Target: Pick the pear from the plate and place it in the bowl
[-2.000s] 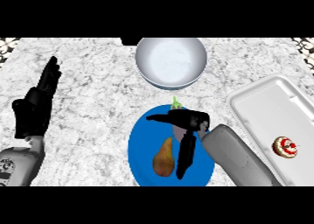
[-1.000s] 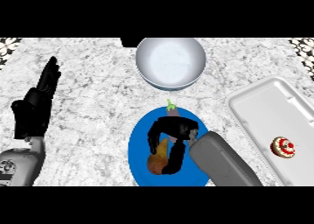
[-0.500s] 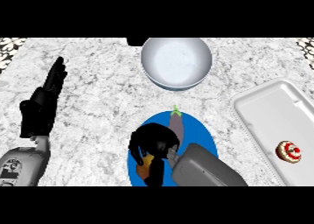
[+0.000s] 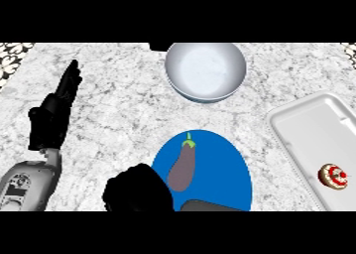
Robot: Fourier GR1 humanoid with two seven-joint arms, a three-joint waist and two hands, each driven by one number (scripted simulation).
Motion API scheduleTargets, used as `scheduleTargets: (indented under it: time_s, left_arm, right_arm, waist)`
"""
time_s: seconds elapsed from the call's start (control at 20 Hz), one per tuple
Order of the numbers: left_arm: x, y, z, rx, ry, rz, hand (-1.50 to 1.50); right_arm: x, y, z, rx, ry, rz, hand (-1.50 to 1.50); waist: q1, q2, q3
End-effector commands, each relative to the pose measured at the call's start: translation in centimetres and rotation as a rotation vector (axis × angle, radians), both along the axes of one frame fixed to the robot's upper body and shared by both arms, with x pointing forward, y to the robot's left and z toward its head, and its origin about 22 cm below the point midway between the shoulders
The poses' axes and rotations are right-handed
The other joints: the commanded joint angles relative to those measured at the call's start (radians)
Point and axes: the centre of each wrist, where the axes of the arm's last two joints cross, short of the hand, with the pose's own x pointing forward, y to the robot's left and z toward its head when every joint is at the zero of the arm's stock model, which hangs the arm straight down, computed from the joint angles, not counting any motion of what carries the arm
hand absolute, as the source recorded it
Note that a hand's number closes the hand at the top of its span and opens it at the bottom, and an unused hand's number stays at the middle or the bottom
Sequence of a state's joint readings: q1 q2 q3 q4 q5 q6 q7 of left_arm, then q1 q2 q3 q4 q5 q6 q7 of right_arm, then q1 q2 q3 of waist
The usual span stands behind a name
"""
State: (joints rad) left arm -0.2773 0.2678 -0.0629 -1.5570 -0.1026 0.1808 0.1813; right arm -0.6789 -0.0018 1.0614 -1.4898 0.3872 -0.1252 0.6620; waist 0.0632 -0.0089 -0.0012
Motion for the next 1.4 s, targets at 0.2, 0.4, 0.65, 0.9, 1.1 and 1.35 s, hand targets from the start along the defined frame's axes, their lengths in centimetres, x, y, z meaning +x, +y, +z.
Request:
scheduleTargets:
  time_s: [0.2, 0.4, 0.65, 0.9, 1.1, 1.35]
  left_arm:
    - [-0.4, 0.0, -1.8, -0.009, 0.020, 0.030, 0.00]
    - [-0.5, 2.1, -0.7, 0.010, 0.006, 0.060, 0.00]
    - [-0.6, 2.5, -1.5, 0.003, 0.000, 0.033, 0.00]
    - [-0.2, 1.9, -0.2, -0.008, 0.000, 0.053, 0.00]
    - [-0.9, 1.2, -0.4, 0.004, -0.008, 0.050, 0.00]
    - [-1.5, 0.7, 0.0, -0.009, -0.007, 0.054, 0.00]
  right_arm:
    - [-2.1, 1.4, 5.9, 0.262, -0.142, -0.238, 1.50]
    - [-1.3, 2.1, 7.6, 0.234, -0.184, -0.380, 1.50]
    - [2.4, 2.6, 7.8, 0.315, -0.233, -0.491, 1.50]
    - [7.8, 1.6, 8.3, 0.366, -0.261, -0.599, 1.50]
    - [10.7, -0.4, 6.7, 0.396, -0.294, -0.642, 1.50]
    - [15.8, -3.5, 6.3, 0.396, -0.370, -0.701, 1.50]
  waist:
    - [-0.030, -0.002, -0.002]
    - [-0.040, 0.000, -0.001]
    - [-0.038, 0.010, -0.001]
    - [-0.042, 0.014, 0.001]
    - [-0.052, 0.013, 0.001]
    - [-0.039, 0.015, 0.001]
